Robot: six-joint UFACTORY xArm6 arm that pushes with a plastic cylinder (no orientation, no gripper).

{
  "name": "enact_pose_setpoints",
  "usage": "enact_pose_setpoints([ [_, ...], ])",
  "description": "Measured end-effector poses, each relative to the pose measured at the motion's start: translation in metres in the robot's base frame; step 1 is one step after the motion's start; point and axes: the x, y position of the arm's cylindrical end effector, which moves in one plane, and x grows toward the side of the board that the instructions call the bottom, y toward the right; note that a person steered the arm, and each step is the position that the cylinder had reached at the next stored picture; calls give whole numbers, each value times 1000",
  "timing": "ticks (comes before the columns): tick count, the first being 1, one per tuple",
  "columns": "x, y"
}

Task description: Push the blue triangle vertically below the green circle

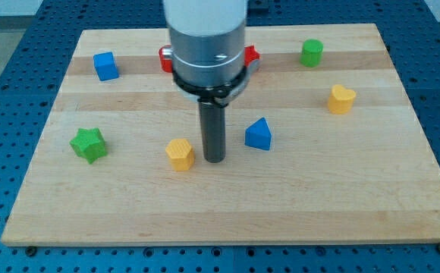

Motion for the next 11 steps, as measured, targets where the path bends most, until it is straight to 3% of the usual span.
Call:
enact_pose_setpoints([
  [1,-36,-1],
  [2,-55,37],
  [5,-56,172],
  [6,-59,153],
  [9,-45,-2],
  [10,-3,14],
  [11,-5,48],
])
